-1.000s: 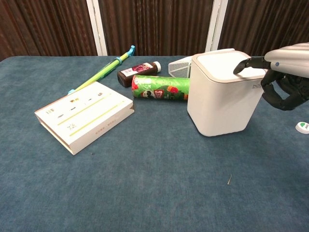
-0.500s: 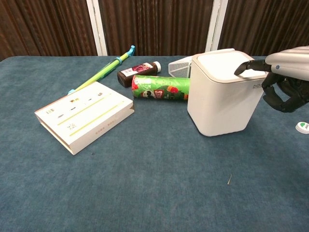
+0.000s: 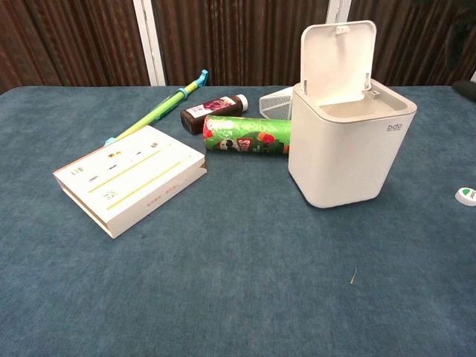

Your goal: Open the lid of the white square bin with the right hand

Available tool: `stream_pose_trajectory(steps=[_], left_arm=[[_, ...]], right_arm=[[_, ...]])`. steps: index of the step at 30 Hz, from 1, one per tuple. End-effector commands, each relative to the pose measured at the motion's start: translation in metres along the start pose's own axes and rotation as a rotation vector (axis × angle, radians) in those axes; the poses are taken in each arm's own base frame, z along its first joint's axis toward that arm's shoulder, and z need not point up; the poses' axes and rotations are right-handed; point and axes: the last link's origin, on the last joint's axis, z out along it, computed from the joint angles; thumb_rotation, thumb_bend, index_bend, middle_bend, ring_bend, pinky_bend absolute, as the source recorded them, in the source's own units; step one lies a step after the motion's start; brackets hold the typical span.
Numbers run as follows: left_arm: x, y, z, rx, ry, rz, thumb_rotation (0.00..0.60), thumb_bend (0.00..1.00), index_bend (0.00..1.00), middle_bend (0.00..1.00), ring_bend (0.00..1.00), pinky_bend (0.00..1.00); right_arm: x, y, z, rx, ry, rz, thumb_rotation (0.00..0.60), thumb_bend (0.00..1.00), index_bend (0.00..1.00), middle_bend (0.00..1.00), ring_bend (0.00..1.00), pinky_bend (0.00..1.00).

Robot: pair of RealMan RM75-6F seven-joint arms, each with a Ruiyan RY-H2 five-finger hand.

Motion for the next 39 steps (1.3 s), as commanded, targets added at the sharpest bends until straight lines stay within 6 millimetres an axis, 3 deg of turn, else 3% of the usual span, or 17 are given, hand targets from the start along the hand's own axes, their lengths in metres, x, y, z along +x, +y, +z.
stream_pose_trajectory(steps=[1,4,6,8,10,15,21,32,39], left_arm=[[-0.001,0.000,0.000,0.001,-0.004,-0.002,0.600,0.73,0.43,0.43,0.33,0.54],[-0.001,0.000,0.000,0.002,-0.006,-0.005,0.600,0.73,0.43,0.43,0.33,0.54],[0.000,0.000,0.000,0.001,-0.005,-0.007,0.600,0.73,0.44,0.43,0.33,0.54],[-0.001,0.000,0.000,0.000,-0.006,-0.007,0.600,0.73,0.44,0.43,0.33,0.54],[-0.002,0.001,0.000,-0.001,-0.011,-0.007,0.600,0.73,0.44,0.43,0.33,0.54],[-0.004,0.001,0.001,-0.003,-0.021,-0.005,0.600,0.73,0.44,0.43,0.33,0.54],[-0.004,0.002,0.001,-0.004,-0.022,-0.010,0.600,0.73,0.44,0.43,0.33,0.54],[-0.004,0.002,0.001,-0.008,-0.024,-0.010,0.600,0.73,0.44,0.43,0.33,0.54],[-0.004,0.002,0.001,-0.007,-0.024,-0.011,0.600,0.73,0.44,0.43,0.33,0.54]], right_arm=[[0.008,0.022,-0.011,-0.073,0.096,-0.018,0.600,0.36,0.18,0.39,0.40,0.57],[0.009,0.042,-0.018,-0.140,0.116,-0.064,0.600,0.27,0.21,0.37,0.33,0.53],[0.004,0.057,-0.024,-0.183,0.091,-0.080,0.600,0.21,0.23,0.34,0.22,0.51],[-0.002,0.068,-0.028,-0.206,0.056,-0.077,0.600,0.19,0.24,0.29,0.12,0.47],[-0.011,0.079,-0.032,-0.230,-0.006,-0.064,0.600,0.19,0.26,0.27,0.08,0.43],[-0.044,0.105,-0.035,-0.260,-0.235,-0.107,0.600,0.19,0.27,0.27,0.08,0.40],[-0.083,0.123,-0.026,-0.281,-0.394,-0.070,0.600,0.19,0.27,0.27,0.09,0.38],[-0.120,0.129,-0.011,-0.275,-0.442,-0.051,0.600,0.20,0.39,0.34,0.24,0.40],[-0.137,0.131,-0.005,-0.274,-0.452,-0.061,0.600,0.20,0.42,0.36,0.27,0.41]])
